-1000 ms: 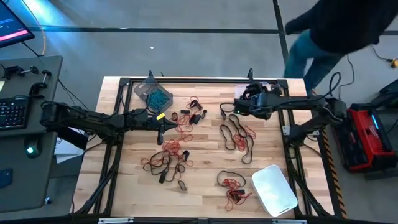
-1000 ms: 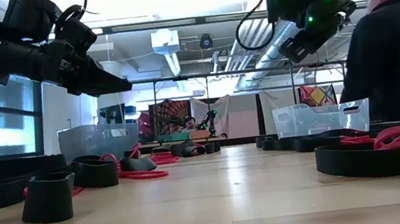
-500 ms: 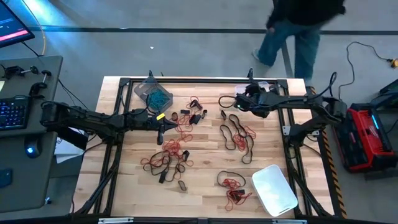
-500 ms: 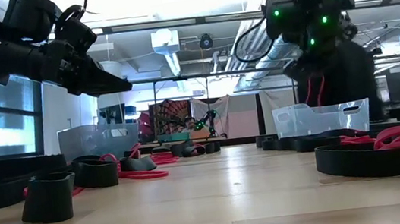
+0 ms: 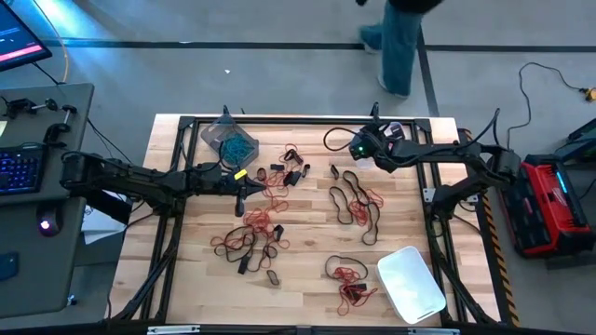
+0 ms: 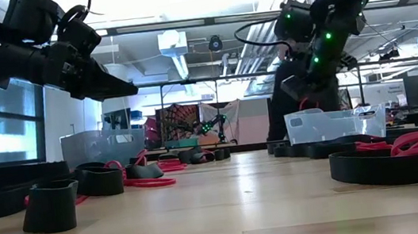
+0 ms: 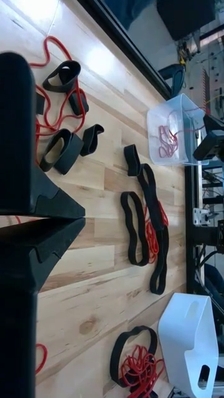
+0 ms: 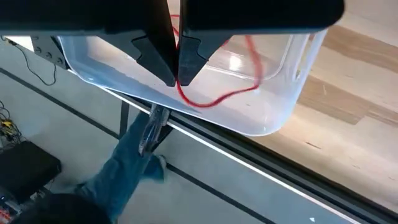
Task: Sort rubber bands into baskets
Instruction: Put the red rubber band into the transparent bin
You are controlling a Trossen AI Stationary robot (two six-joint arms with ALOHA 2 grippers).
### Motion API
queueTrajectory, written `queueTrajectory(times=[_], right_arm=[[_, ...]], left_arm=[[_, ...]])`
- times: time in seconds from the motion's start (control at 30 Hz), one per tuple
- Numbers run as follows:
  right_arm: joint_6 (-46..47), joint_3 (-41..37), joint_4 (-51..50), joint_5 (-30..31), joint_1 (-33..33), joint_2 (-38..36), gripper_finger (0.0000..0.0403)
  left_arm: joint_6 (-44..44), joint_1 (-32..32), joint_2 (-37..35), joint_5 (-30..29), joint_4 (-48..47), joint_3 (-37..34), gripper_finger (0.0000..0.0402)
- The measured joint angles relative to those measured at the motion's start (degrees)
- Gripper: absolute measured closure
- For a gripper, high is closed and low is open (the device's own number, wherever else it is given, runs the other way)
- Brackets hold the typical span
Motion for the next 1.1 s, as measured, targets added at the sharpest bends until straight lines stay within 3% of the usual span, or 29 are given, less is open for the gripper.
queueTrajectory(times=[0.53,0.97,1.1], right_arm=[[10.56,0.00,-17.47,1.30,-6.11,-0.11,0.0398],[10.53,0.00,-17.40,-1.22,-6.73,-0.11,0.0284],[7.88,0.99,-17.90,-2.97,-4.86,-0.62,0.0282]], left_arm=[[-0.01,0.00,0.02,-0.01,-0.11,0.00,0.0401],[-0.01,-0.01,0.01,-0.01,-0.07,0.00,0.0401],[0.00,-0.02,0.02,0.00,-0.04,0.00,0.0401]])
